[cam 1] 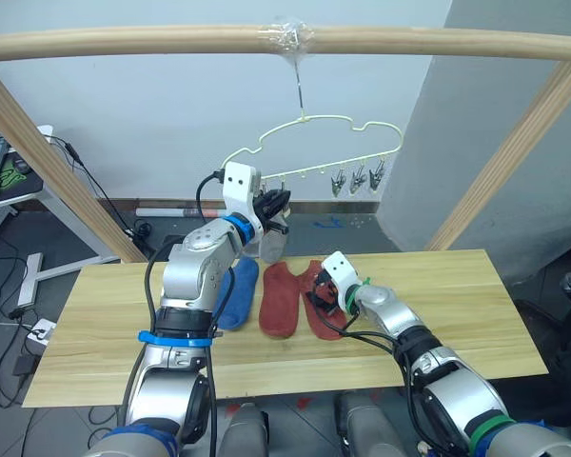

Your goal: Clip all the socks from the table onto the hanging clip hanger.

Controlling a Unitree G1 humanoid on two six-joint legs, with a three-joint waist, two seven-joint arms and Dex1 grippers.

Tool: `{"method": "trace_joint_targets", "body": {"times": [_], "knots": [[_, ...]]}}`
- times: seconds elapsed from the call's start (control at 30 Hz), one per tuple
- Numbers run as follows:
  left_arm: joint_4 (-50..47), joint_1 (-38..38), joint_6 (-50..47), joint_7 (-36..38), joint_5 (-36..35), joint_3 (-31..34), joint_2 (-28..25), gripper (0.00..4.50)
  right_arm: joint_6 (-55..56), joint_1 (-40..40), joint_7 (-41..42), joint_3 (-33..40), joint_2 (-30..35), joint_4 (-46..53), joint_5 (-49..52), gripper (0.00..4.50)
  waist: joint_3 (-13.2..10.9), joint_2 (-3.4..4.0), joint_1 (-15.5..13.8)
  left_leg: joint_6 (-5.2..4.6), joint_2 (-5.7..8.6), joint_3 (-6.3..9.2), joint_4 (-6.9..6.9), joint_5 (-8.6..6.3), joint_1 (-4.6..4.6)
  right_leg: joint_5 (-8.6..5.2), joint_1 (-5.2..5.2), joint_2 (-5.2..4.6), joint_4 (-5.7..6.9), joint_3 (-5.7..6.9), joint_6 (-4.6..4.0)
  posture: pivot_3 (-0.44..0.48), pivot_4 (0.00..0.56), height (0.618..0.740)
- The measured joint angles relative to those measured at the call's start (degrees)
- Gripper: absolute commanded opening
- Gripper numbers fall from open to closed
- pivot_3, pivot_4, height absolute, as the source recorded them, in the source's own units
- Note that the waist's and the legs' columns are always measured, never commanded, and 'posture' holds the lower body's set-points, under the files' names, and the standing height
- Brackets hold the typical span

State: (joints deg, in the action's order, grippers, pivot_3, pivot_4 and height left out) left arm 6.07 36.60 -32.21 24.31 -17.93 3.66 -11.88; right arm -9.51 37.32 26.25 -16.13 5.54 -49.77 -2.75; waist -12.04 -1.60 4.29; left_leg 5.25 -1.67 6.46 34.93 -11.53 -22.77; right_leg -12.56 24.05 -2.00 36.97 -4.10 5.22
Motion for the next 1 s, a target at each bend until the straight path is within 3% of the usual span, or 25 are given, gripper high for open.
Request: {"method": "trace_joint_targets", "body": {"times": [0.33,0.53,0.63,0.8,1.0], "knots": [[-0.4,-0.4,-0.7,0.1,0.0,-0.2,-0.2,0.19,2.6,-6.0,3.9,-0.7,4.5,6.6,-2.5,0.01,0.0,0.0,0.0,0.0,0.0,0.0,0.01,0.0,0.55,-0.03,-0.55,0.0,-0.04,0.0,0.02,0.01,0.159,0.74],[-1.1,-0.4,-6.3,1.4,-5.8,2.7,0.3,0.19,9.7,-16.6,5.3,-2.4,13.7,21.3,-6.7,0.01,0.0,0.02,-0.2,0.02,0.02,-0.04,0.01,-0.02,0.44,-0.06,-0.52,-0.02,-0.11,-0.03,0.01,-0.003,0.157,0.74],[-1.4,-0.1,-12.1,1.3,-10.8,5.8,0.9,0.19,16.1,-17.6,4.2,-3.0,18.4,31.1,-10.9,0.01,0.0,0.02,0.6,0.01,0.0,-0.04,0.01,-0.01,0.57,-0.06,-0.51,0.0,-0.04,-0.02,0.01,-0.008,0.156,0.74],[-1.5,1.2,-23.3,-1.9,-21.6,13.2,3.8,0.19,23.8,-17.6,0.6,-3.0,20.4,41.0,-15.7,0.01,0.0,-0.01,0.6,0.01,-0.01,-0.03,0.02,-0.01,0.65,-0.15,-0.61,0.01,-0.08,-0.03,-0.11,-0.023,0.161,0.74],[2.5,4.8,-31.2,-10.1,-30.2,22.4,6.0,0.19,25.7,-17.8,-1.5,-3.0,21.0,47.5,-19.2,0.01,0.0,-0.05,0.5,0.01,0.0,-0.03,0.0,-0.01,0.6,-0.12,-0.6,0.0,-0.12,-0.03,-0.08,-0.033,0.165,0.74]]}}
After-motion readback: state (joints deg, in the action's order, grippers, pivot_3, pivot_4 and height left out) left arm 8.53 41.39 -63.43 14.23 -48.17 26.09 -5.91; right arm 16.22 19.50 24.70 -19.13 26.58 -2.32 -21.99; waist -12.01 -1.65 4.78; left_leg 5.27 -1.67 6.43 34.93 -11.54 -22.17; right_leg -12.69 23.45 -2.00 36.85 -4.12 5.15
